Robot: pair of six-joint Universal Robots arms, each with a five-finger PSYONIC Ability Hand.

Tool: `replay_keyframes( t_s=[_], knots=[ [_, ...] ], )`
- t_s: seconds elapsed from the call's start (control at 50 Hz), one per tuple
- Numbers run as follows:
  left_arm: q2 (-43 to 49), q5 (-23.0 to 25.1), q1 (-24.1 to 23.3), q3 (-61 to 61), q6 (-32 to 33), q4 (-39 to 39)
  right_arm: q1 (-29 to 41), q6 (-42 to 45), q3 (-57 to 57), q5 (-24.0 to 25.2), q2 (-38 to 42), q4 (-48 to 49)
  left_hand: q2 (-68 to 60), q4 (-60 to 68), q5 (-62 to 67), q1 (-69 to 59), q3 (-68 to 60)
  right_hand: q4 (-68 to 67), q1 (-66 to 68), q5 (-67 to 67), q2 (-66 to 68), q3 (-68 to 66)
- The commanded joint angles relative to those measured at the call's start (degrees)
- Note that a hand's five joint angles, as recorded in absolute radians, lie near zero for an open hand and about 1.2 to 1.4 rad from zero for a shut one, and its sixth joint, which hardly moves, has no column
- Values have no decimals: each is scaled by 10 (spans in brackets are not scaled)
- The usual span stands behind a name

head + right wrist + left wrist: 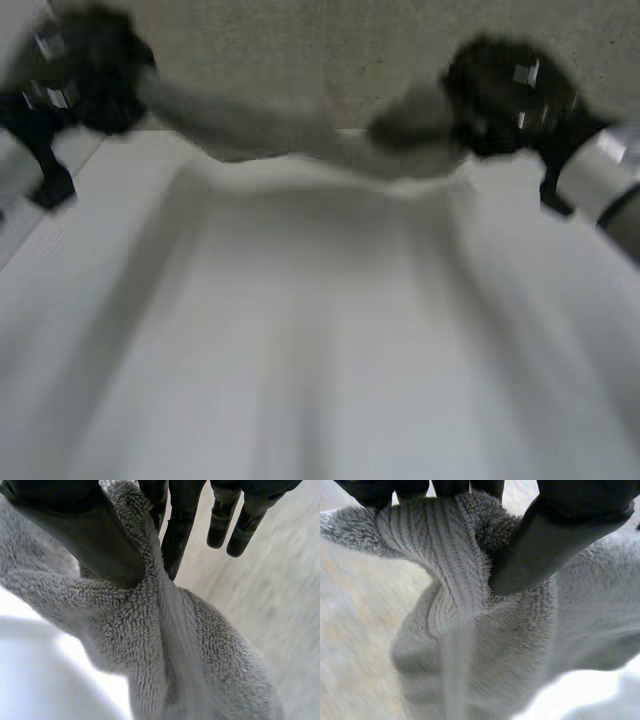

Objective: Fold the towel.

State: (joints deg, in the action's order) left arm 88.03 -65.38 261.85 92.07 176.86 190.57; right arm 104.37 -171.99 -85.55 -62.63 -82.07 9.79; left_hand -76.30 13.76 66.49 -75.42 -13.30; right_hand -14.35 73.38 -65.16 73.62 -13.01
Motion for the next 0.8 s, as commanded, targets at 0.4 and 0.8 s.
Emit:
replay_keyframes(
  t_s=[0.4,0.8],
  knots=[
    [134,77,44,251,246,17,-80,274,-181,63,61,-86,397,-38,-399,388,33,44,-478,496,-481,30],
    [168,76,34,237,246,25,98,311,-171,6,82,-68,454,-38,-456,445,33,44,-458,476,-460,30]
  ],
)
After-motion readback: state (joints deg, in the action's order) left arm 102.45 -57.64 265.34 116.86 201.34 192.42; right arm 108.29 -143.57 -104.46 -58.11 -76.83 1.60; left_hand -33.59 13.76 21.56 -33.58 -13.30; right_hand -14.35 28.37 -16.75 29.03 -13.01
